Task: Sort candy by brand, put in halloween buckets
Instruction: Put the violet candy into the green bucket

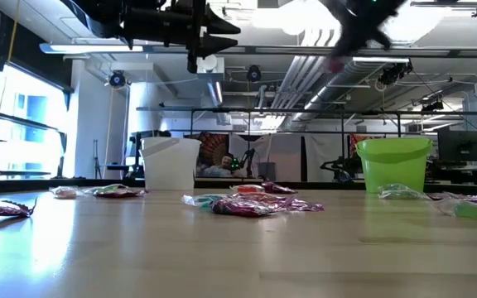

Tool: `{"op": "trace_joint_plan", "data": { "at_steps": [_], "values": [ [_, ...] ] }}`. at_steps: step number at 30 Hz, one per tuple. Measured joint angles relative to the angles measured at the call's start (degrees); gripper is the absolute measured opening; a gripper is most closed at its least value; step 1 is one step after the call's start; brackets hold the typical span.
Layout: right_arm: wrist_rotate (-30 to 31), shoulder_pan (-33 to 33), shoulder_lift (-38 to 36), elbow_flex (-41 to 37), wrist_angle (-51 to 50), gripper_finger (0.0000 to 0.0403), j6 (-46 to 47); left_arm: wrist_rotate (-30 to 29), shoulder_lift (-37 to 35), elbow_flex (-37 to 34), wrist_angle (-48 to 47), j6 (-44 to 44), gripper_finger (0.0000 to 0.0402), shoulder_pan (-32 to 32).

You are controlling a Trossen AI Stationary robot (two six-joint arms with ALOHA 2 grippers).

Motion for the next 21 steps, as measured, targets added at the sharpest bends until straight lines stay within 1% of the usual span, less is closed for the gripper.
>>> {"op": "trace_joint_plan", "data": {
  "at_steps": [4, 7, 16, 21],
  "values": [
    [5.5, -4.0, -1.1, 0.0, -12.2, 0.0004, 3.1, -0.2, 0.0, 0.0, -0.1, 0.9, 0.0117, 0.0],
    [6.8, -6.7, -0.5, -0.6, -16.8, 0.0004, 4.0, -0.2, 0.0, 0.0, -0.2, 1.8, 0.0117, 0.0],
    [5.7, -11.7, -0.4, -7.8, -16.3, 0.0004, 5.0, -0.3, 0.0, 0.0, -0.4, 2.8, 0.0117, 0.0],
    [4.8, -13.3, -0.4, -11.9, -12.8, 0.0004, 5.2, -0.3, 0.0, 0.0, -0.6, 2.7, 0.0117, 0.0]
  ]
}}
